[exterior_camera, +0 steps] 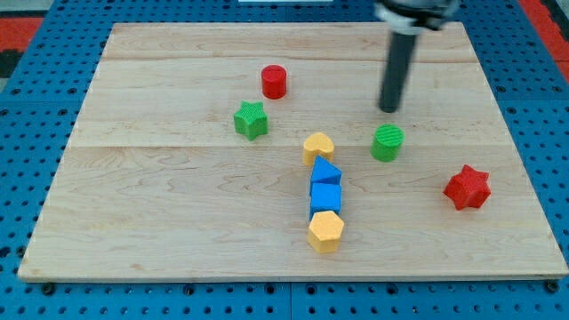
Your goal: Move green circle to red circle
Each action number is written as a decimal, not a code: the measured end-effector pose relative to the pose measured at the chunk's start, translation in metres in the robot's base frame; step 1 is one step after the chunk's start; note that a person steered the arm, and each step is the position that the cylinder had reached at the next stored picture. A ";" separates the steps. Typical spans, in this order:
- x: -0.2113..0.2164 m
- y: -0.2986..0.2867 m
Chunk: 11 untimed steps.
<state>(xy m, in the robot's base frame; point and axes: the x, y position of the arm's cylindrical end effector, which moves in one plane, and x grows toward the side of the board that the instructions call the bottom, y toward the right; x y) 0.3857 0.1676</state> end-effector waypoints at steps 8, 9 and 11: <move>0.023 -0.071; -0.030 -0.095; -0.058 -0.070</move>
<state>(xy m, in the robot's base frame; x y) 0.3276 0.0977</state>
